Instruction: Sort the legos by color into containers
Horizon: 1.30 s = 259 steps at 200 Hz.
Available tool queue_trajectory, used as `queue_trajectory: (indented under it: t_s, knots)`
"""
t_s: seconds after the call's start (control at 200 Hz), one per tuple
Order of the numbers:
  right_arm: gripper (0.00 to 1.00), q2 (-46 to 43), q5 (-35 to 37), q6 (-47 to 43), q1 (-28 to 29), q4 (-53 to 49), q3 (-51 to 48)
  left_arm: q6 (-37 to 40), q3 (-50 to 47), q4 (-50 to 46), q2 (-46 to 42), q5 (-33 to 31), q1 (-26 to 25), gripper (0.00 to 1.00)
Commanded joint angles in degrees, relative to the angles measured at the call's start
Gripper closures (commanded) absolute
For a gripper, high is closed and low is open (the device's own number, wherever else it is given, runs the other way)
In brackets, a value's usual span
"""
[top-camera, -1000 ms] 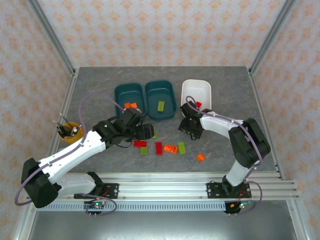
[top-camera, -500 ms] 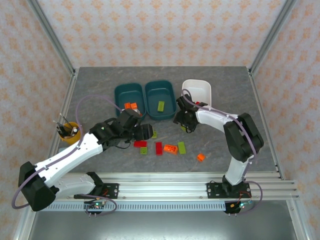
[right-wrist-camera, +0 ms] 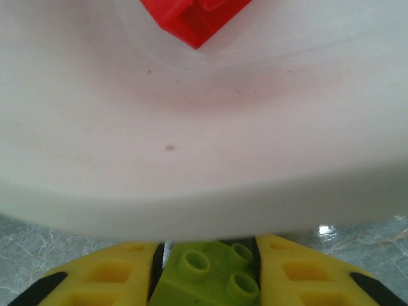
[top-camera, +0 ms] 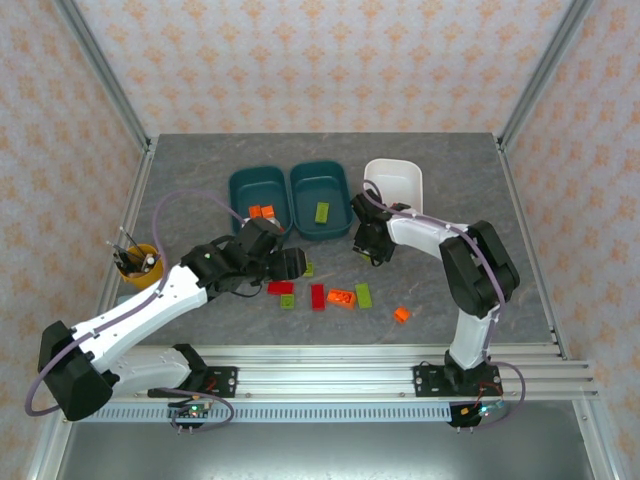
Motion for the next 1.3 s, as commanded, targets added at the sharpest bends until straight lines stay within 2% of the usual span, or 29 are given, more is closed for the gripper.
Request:
queue_trajectory:
  t_s: [0.0, 0.15, 0.255, 0.515, 0.636, 0.831, 0.881, 1.001, 1.061, 1.291]
  knots:
    - [0.68, -1.52, 2.43, -1.79, 0.57, -4.00, 1.38, -0.53, 1.94, 0.37, 0.00, -2.41, -0.49, 0.22]
    - [0.69, -6.95, 6.01, -6.35, 4.88, -7.13, 5.38, -0.99, 5.37, -2.47, -0.92, -6.05, -0.12, 0.22]
    - [0.70, -6.41, 7.73, -9.76, 7.29, -9.01, 11.83, -1.86, 8.01, -4.20, 0.07, -6.36, 2.23, 0.22]
    - [0.70, 8.94, 8.50, -16.69, 7.60, -16.93, 32.50, -3.94, 11.25, -3.59, 3.37, -2.94, 11.29, 0.21]
    - [0.69, 16.54, 10.25, -17.73, 7.47, -22.43, 41.59, -3.96, 12.97, -3.09, 4.32, -2.24, 13.21, 0.21]
    - [0.63, 22.15, 10.42, -17.71, 6.74, -23.81, 45.95, -4.16, 13.16, -3.68, 4.67, -1.54, 13.62, 0.21]
    - [0.59, 23.07, 9.93, -18.13, 6.72, -23.93, 46.82, -4.35, 12.73, -3.97, 4.54, -1.27, 13.57, 0.21]
    - [0.44, 23.61, 8.48, -19.54, 6.72, -23.49, 48.34, -4.27, 11.50, -4.45, 4.22, -0.20, 13.57, 0.21]
    - [0.40, 23.19, 8.04, -19.90, 6.72, -23.66, 49.32, -4.10, 10.84, -4.45, 4.05, 0.37, 13.62, 0.21]
    - [0.39, 16.57, 7.80, -19.32, 6.81, -22.65, 48.30, -3.15, 9.34, -3.99, 4.68, 2.85, 13.53, 0.21]
